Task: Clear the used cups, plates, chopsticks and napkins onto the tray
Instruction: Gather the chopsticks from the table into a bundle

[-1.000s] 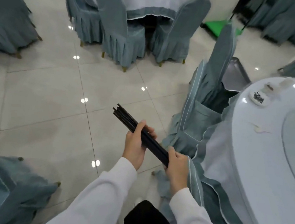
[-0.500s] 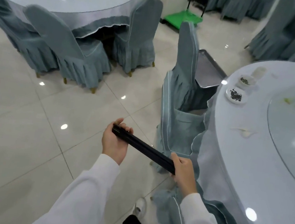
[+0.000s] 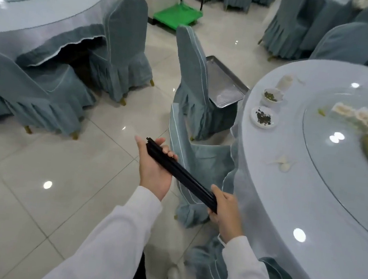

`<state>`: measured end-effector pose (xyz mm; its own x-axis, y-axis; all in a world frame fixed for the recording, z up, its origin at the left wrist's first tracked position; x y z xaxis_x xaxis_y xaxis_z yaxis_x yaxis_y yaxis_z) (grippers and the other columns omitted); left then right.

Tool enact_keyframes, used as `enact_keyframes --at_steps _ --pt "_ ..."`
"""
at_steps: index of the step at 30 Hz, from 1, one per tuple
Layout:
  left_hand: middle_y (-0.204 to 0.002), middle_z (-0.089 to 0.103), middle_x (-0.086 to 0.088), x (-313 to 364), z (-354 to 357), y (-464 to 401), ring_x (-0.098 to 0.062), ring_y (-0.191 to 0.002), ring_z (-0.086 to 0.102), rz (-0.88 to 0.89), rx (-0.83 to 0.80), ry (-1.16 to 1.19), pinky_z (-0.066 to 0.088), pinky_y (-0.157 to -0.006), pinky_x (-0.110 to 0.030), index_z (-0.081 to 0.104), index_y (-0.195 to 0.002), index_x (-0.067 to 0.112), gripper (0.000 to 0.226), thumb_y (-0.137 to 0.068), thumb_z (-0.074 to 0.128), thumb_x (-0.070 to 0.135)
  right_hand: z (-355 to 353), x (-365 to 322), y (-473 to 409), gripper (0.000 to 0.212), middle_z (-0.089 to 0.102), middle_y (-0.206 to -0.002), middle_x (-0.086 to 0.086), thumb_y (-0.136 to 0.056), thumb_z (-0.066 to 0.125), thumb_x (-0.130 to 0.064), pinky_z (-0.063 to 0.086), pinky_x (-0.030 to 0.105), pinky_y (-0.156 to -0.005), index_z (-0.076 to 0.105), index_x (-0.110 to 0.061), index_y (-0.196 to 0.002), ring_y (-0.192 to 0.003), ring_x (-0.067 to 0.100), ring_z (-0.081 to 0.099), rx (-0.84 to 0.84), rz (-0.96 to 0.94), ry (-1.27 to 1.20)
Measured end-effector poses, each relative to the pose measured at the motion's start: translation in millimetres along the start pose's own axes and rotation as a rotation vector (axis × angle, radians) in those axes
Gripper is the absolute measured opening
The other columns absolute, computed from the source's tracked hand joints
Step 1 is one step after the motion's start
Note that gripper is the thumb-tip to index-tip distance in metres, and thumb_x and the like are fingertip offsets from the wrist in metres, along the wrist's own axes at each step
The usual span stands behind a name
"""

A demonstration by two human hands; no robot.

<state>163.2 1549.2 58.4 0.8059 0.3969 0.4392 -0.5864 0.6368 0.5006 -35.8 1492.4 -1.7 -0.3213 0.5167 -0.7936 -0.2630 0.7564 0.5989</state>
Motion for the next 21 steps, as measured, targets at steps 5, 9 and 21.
enact_keyframes --at_steps 5,9,21 --pt "-0.067 0.046 0.002 4 36 -56 -0.013 -0.060 0.047 -0.081 -0.043 -0.167 0.043 -0.069 -0.027 0.059 -0.084 0.018 0.045 -0.098 0.061 0.061 31 -28 -31 0.032 0.047 -0.062 0.011 -0.105 0.060 -0.030 0.028 0.021 -0.032 0.063 -0.003 -0.089 -0.033 0.010 0.038 0.082 0.080 -0.181" --pt "-0.070 0.047 -0.001 -1 61 -95 -0.014 -0.063 0.049 -0.235 -0.100 -0.356 0.047 -0.069 -0.028 0.056 -0.086 0.015 0.022 -0.104 0.066 0.025 58 -54 -49 0.036 0.049 -0.057 0.010 -0.108 0.053 -0.029 0.022 0.020 -0.030 0.066 0.002 -0.093 -0.029 0.011 0.034 0.114 0.119 -0.327" --pt "-0.066 0.053 -0.001 -57 100 -143 -0.016 -0.056 0.056 -0.533 -0.306 -0.661 0.055 -0.061 -0.032 0.051 -0.097 0.012 0.016 -0.105 0.064 0.017 70 -87 -91 0.037 0.059 -0.063 0.010 -0.104 0.055 -0.037 0.031 0.026 -0.040 0.076 -0.012 -0.086 -0.043 0.016 0.044 0.315 0.110 -0.436"
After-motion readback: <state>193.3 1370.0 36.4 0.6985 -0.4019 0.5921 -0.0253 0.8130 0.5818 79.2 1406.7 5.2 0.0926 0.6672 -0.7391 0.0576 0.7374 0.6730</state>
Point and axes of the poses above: each hand's wrist, its own y-axis away from the middle knuckle, its own z-axis out of the palm, x = y × z, the point moved 3 cm from there along -y, towards the middle knuckle
